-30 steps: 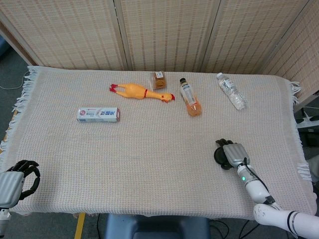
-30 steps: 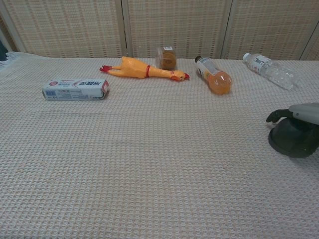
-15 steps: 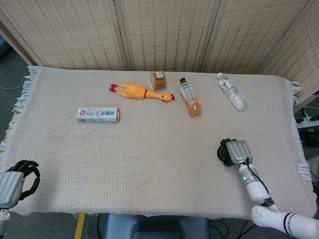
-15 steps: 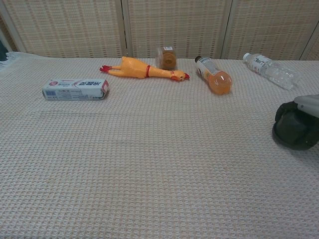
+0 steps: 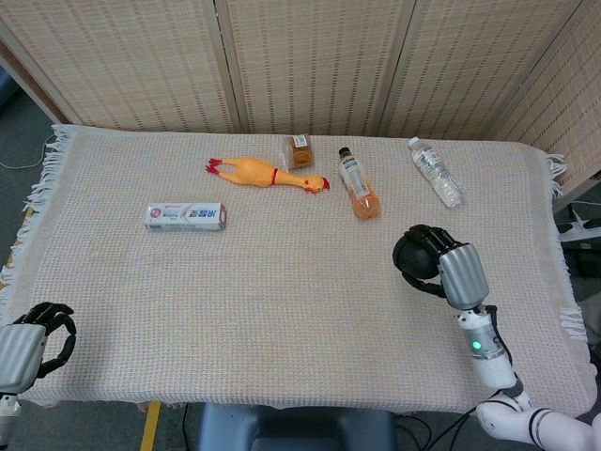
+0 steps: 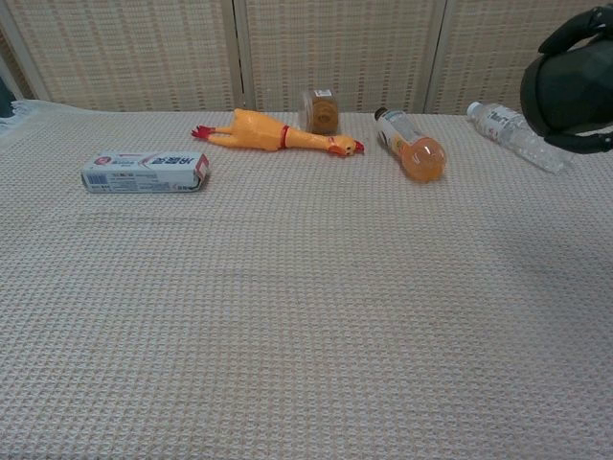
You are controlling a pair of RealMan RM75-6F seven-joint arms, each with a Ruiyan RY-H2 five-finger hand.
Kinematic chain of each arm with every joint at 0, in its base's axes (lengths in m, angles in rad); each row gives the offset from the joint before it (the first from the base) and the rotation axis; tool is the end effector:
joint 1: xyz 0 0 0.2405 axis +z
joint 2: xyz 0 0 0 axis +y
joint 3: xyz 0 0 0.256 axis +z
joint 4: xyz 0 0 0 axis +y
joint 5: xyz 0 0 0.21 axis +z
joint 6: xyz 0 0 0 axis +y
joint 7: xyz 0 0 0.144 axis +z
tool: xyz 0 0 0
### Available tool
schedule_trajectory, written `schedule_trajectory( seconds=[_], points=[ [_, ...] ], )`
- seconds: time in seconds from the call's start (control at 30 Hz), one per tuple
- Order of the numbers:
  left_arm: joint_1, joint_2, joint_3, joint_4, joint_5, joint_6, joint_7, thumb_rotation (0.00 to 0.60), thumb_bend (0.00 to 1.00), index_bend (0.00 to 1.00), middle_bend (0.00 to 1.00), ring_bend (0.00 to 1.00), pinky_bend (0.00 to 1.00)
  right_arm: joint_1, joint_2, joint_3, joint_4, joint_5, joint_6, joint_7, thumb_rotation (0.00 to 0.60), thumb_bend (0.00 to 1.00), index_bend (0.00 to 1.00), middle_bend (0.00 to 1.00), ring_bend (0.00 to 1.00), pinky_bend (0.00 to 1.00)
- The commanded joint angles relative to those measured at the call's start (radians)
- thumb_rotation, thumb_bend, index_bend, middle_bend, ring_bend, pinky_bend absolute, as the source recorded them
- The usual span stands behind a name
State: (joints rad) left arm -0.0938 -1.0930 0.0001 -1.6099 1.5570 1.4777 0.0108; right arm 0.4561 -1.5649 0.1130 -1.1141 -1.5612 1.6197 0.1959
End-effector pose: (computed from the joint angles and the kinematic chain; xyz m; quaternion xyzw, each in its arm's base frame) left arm -0.3092 0.1731 0.1568 -0.6302 -0.3770 -0.3724 0.5675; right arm -0.2402 -0.2998 0.0784 0.5927 -0.2618 0.5900 0.4817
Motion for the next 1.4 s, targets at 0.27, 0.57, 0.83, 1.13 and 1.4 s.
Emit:
schedule_trajectory(
  seconds=[0.27,0.57,0.83,1.13,1.4],
  points=[
    [0.002,0.003,-0.003,-0.001,-0.005,0.003,0.001,0.600,0.45,0.60,0.35,0.27,0.49,-0.028,0.190,0.036,-0.385,0.446,-0.418,-0.607,0.600,0.14,0.66,0.53,0.64,0.79],
    [0.002,0.003,-0.001,-0.002,-0.003,0.002,0.002,0.600,0.45,0.60,0.35,0.27,0.49,-0.023,0.161,0.047,-0.379,0.391,-0.382,-0.563,0.600,0.14,0.65,0.53,0.64,0.79],
    [0.001,0.001,0.001,-0.001,0.002,0.000,0.004,0.600,0.45,0.60,0.35,0.27,0.49,-0.018,0.125,-0.031,-0.211,-0.097,-0.159,0.129,0.600,0.14,0.62,0.53,0.56,0.74],
    [0.001,0.001,0.001,-0.001,0.001,0.000,0.002,0.600,0.45,0.60,0.35,0.27,0.49,-0.032,0.061,-0.027,-0.059,-0.138,-0.056,0.213,0.600,0.14,0.63,0.53,0.58,0.74],
    [0.000,0.000,0.001,-0.001,-0.002,-0.005,0.007,0.600,0.45,0.60,0.35,0.27,0.49,-0.015,0.172,-0.048,-0.230,0.093,-0.421,-0.111,0.600,0.14,0.63,0.53,0.59,0.74]
  ],
)
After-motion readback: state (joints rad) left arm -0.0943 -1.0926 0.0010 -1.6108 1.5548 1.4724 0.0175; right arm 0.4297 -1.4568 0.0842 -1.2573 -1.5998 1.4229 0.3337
